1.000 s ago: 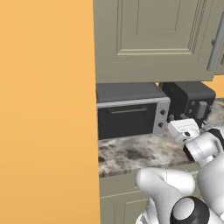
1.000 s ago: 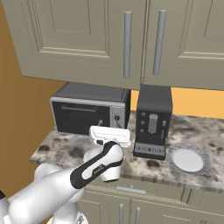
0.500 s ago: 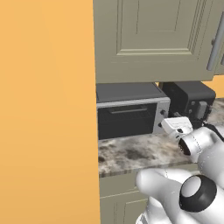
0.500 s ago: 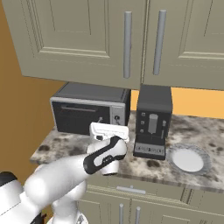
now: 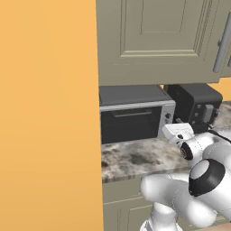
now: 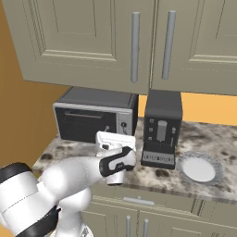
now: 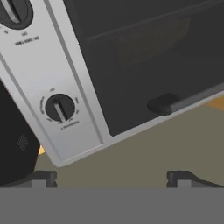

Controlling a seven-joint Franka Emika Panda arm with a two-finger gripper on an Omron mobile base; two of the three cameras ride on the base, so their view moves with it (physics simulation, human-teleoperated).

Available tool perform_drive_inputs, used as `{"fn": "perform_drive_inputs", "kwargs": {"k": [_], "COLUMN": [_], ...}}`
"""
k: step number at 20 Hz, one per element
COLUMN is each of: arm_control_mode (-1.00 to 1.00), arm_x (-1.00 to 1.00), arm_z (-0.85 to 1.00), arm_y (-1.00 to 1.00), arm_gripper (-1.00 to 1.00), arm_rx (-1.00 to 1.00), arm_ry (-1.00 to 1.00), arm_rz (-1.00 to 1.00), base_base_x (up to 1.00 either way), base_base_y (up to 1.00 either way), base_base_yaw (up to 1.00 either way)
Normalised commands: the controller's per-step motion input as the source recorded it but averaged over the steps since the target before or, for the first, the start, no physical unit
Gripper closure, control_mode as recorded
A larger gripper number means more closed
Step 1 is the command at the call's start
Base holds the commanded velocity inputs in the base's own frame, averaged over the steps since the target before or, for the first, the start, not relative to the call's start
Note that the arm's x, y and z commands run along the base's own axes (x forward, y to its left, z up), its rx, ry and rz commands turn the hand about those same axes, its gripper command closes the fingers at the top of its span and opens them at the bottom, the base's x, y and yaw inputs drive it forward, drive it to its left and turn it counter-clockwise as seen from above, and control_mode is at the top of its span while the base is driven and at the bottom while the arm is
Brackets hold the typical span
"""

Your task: Pull the toaster oven rack outwards. Pick up the baguette from the plate and place it on the toaster oven rack. Close the toaster oven door fully and set the temperature to the lowest setting.

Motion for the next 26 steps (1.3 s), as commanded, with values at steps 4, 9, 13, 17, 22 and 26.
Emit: {"fn": "perform_drive_inputs", "kwargs": {"k": [4, 9, 13, 17, 22, 26], "arm_control_mode": [-1.0, -1.0, -1.0, -1.0, -1.0, -1.0], "arm_x": [0.23, 0.28, 0.29, 0.27, 0.27, 0.25], "arm_z": [-0.2, -0.06, 0.0, 0.0, 0.0, 0.0], "arm_y": [0.0, 0.0, 0.0, 0.0, 0.0, 0.0], "arm_gripper": [-1.0, -1.0, -1.0, -1.0, -1.0, -1.0], "arm_rx": [0.0, 0.0, 0.0, 0.0, 0.0, 0.0], "arm_ry": [0.0, 0.0, 0.0, 0.0, 0.0, 0.0], "arm_rz": [-0.02, -0.02, -0.02, -0.03, -0.03, -0.03], "base_base_x": [0.0, 0.0, 0.0, 0.0, 0.0, 0.0], "base_base_y": [0.0, 0.0, 0.0, 0.0, 0.0, 0.0], "base_base_yaw": [0.0, 0.0, 0.0, 0.0, 0.0, 0.0]}}
